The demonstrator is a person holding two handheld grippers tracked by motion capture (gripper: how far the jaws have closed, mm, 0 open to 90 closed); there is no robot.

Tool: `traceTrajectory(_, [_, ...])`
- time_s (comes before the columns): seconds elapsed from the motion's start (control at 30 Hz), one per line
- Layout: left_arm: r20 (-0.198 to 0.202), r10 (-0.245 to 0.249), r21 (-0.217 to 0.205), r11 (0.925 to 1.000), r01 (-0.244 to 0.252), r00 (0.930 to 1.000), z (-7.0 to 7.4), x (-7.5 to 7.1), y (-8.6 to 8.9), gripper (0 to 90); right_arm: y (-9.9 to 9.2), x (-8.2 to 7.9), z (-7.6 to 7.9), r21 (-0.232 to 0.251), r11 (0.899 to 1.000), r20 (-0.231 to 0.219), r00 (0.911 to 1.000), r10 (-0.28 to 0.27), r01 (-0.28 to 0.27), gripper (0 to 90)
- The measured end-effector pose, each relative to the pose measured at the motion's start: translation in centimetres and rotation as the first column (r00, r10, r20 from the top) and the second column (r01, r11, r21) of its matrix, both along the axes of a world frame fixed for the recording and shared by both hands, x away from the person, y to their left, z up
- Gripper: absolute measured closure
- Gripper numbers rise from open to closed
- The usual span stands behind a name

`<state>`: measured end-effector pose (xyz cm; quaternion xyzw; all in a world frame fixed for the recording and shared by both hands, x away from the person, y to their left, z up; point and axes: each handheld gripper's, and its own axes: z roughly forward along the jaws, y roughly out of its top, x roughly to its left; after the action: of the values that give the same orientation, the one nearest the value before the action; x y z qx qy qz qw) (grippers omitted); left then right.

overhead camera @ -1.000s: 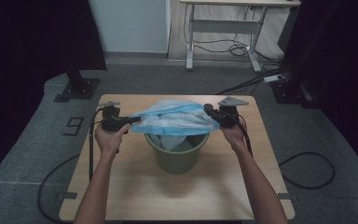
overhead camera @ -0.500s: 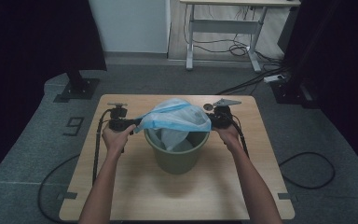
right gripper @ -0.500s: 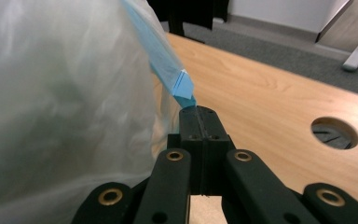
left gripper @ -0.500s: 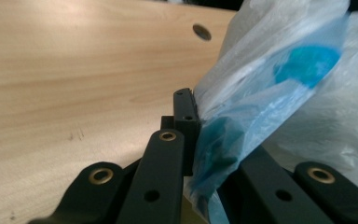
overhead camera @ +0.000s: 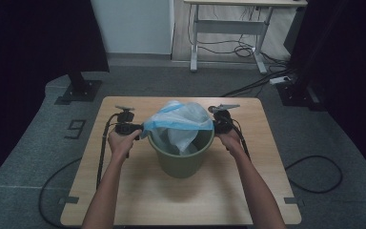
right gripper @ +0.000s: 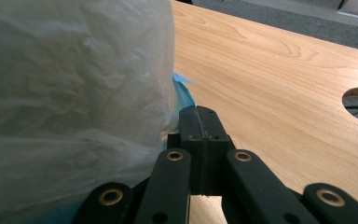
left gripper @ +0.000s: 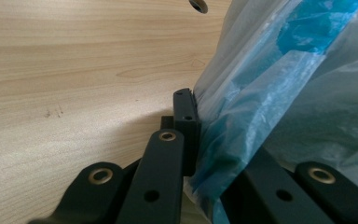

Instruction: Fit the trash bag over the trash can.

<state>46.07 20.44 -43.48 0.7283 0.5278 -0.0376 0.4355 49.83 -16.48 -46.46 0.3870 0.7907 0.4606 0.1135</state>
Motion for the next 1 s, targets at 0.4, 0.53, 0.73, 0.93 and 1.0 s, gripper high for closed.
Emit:
traceTrajectory(0.4, [0.052, 0.032, -0.001, 0.9995, -0.032, 0.9981, 0.1, -0.5, 1.0, 88.9, -2.7, -1.0, 0.9, 0.077, 0.983, 0.079, 0.982, -0.172, 0.166, 63.4])
traceTrajectory(0.53, [0.075, 0.039, 0.0, 0.9993, -0.039, 0.9964, 0.4, -0.9, 1.4, 88.9, -4.9, -2.3, 2.8, 0.147, 0.966, 0.122, 0.9649, -0.233, 0.214, 59.6])
traceTrajectory(0.73, [0.092, 0.035, -0.005, 0.9994, -0.034, 0.9951, 0.8, -1.4, 1.4, 88.9, -5.6, -5.4, 5.6, 0.18, 0.972, 0.177, 0.9671, -0.182, 0.15, 53.7])
traceTrajectory(0.93, [0.106, 0.027, -0.003, 0.9996, -0.027, 0.994, 1.3, -1.8, 1.2, 88.9, -5.0, -8.5, 7.8, 0.185, 0.981, 0.22, 0.9704, -0.099, 0.058, 48.7])
traceTrajectory(1.0, [0.11, 0.025, -0.003, 0.9997, -0.025, 0.9936, 1.5, -1.9, 1.1, 88.9, -4.5, -9.1, 8.2, 0.173, 0.984, 0.228, 0.971, -0.073, 0.033, 46.3])
